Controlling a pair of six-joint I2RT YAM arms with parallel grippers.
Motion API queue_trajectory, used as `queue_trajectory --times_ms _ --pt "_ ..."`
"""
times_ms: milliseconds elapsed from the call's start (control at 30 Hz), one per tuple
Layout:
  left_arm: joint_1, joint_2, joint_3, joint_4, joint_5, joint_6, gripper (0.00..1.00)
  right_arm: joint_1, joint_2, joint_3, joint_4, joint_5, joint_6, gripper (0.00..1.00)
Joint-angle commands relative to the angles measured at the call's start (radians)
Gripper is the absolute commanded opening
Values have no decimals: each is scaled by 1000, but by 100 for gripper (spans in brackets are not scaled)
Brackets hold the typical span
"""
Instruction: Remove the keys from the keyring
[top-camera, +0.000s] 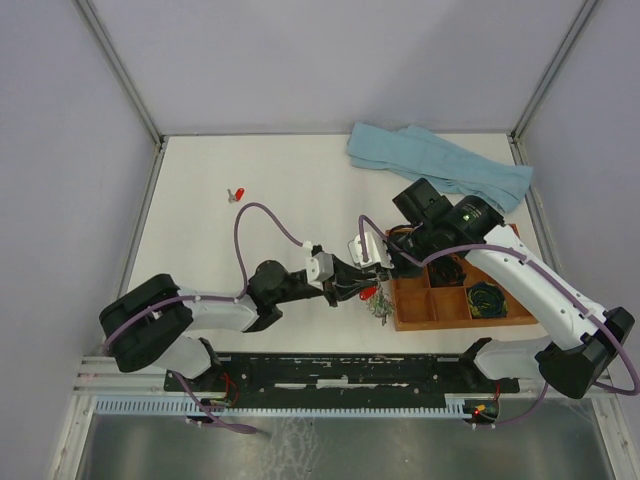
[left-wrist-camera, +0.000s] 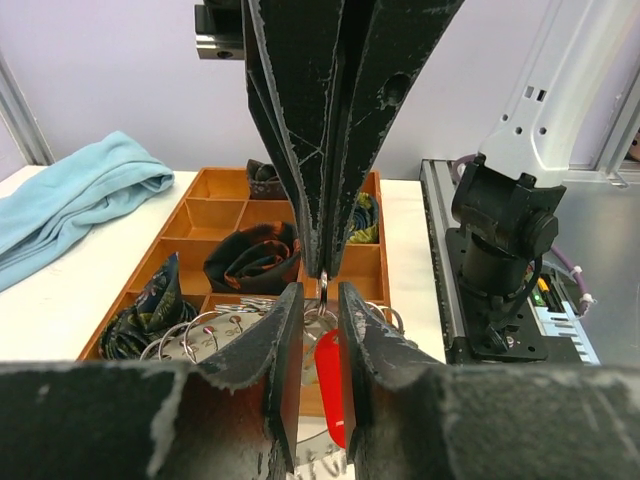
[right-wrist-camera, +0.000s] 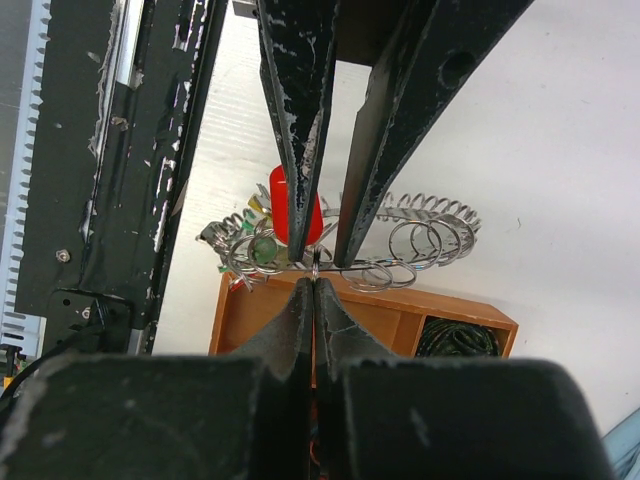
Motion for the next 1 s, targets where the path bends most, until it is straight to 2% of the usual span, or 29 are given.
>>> queue_trajectory --times_ms 0,100,300,400,433,567,633,733,967 --pt "-7 20 42 60 19 -29 26 4 -6 41 12 -34 -12 1" --pt "-7 28 48 58 25 -30 23 4 -6 40 11 -35 -12 1" --pt "-7 33 56 53 35 -35 3 6 -5 40 12 -38 -13 1" --pt "-6 27 47 61 30 -37 3 5 -6 40 17 -46 -3 3" --pt "-6 22 38 71 20 -38 3 5 -8 42 19 -51 5 7" --pt "-6 -17 -43 175 -50 -50 3 -9 -26 46 43 -78 56 34" --pt "-7 -35 -94 277 -97 -78 3 -30 -37 50 53 -112 83 42" --pt "-6 -34 -148 468 -140 -126 3 -70 -58 58 80 -204 139 49" --pt "-6 -153 -110 476 -227 -133 3 -158 -77 20 269 -503 366 53"
